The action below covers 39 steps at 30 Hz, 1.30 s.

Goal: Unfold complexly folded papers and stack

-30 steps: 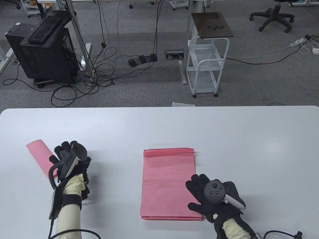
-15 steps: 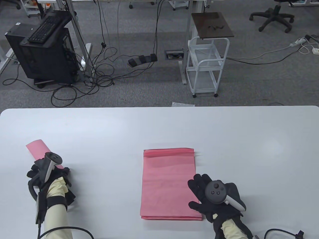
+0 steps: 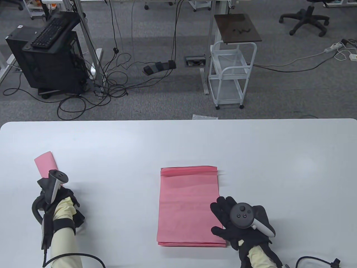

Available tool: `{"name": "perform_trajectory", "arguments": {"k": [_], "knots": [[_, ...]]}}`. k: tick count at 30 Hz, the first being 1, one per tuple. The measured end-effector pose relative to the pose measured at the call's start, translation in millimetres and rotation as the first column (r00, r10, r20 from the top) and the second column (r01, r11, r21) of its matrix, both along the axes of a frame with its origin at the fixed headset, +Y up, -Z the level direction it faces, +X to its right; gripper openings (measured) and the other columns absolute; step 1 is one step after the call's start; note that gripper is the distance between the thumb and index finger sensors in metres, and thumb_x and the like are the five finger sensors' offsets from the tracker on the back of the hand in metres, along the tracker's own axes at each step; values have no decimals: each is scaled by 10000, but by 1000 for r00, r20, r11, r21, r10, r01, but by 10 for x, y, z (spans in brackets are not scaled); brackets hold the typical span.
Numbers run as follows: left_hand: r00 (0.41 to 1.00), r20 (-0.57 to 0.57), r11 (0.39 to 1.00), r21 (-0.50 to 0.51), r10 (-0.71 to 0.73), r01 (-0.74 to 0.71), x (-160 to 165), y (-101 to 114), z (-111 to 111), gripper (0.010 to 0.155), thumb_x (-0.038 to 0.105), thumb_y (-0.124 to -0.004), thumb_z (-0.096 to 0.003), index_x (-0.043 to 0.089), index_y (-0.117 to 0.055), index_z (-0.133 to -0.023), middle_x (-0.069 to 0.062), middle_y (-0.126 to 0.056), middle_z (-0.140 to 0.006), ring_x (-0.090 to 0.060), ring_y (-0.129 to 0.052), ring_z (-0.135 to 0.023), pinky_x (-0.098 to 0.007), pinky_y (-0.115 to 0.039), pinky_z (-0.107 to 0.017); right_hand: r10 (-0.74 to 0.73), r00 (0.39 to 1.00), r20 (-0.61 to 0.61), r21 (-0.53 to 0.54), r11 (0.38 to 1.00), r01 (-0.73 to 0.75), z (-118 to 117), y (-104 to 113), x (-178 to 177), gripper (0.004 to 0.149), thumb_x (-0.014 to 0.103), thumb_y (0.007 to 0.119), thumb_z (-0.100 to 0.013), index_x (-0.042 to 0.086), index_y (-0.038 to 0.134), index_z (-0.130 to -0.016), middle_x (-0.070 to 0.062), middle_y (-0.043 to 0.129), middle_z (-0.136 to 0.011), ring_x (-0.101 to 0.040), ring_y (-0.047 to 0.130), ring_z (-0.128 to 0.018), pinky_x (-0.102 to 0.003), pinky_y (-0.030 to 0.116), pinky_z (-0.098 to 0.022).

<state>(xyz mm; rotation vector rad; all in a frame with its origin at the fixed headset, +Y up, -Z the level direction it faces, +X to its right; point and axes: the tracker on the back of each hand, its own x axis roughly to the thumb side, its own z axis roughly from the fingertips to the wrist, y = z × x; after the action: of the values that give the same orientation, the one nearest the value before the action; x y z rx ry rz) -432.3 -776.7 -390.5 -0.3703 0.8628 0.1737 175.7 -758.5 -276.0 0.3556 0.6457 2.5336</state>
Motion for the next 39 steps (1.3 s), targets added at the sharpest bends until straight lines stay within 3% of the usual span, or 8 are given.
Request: {"name": "perform_trajectory", "arguments": {"k": [7,12,16,20,26,33,37,39], "knots": [[998,-29,985,164,-48,52,-111,136,137,530,267,-670,-546,237,-500,-1047,-21,-734,-994,-281,-785,-896,-468,-660,-732,-18,1000,-3,-9,1000,18,-16,-2,-13,706,506,644,-512,417,216,-1067,146,46,-1159,-124,-95,-1033,-495,-128,-663],[996,29,945,314,90,-94,-96,294,276,471,281,-695,-535,233,-627,-999,-20,-834,-911,-252,-911,-807,-447,-743,-665,-61,998,-15,-13,998,61,-35,33,-40,702,505,642,-514,417,219,-1068,145,46,-1161,-125,-95,-1035,-496,-130,-663],[955,158,861,414,253,-296,68,505,305,468,286,-692,-538,223,-626,-997,-29,-814,-916,-263,-885,-819,-462,-734,-658,-81,996,-26,6,997,82,-43,97,-54,703,505,642,-515,416,218,-1070,145,45,-1162,-126,-96,-1036,-499,-129,-664],[773,438,694,367,459,-620,524,756,298,487,302,-686,-548,202,-605,-1018,-42,-814,-912,-271,-881,-813,-473,-725,-653,-182,983,-5,51,982,182,-127,238,-83,710,501,650,-514,413,221,-1072,141,50,-1164,-132,-91,-1038,-503,-123,-668],[466,722,581,109,511,-807,1407,914,389,480,316,-688,-551,197,-627,-1012,-34,-845,-878,-263,-906,-785,-472,-739,-639,-398,916,48,105,914,391,-330,388,-139,729,482,681,-507,440,208,-1061,146,47,-1163,-134,-87,-1044,-510,-116,-677],[136,780,467,-216,611,-858,2149,775,586,485,317,-681,-558,168,-630,-1017,-45,-855,-859,-266,-912,-767,-479,-740,-628,-549,828,119,219,827,517,-511,438,-52,800,422,735,-495,489,133,-1018,138,89,-1174,-183,42,-1098,-554,-54,-709],[37,743,419,-335,668,-844,2415,625,672,488,311,-678,-561,143,-631,-1017,-57,-861,-840,-273,-914,-751,-492,-734,-622,-648,760,47,203,751,628,-528,446,39,881,350,791,-477,518,92,-985,144,178,-1190,-207,223,-1126,-579,-7,-734],[13,736,402,-355,677,-844,2495,563,694,490,314,-675,-562,142,-627,-1019,-54,-862,-834,-269,-915,-748,-492,-734,-621,-644,765,5,172,754,634,-528,468,55,874,312,805,-474,512,135,-998,87,364,-1183,-244,427,-1079,-584,88,-768]]}}
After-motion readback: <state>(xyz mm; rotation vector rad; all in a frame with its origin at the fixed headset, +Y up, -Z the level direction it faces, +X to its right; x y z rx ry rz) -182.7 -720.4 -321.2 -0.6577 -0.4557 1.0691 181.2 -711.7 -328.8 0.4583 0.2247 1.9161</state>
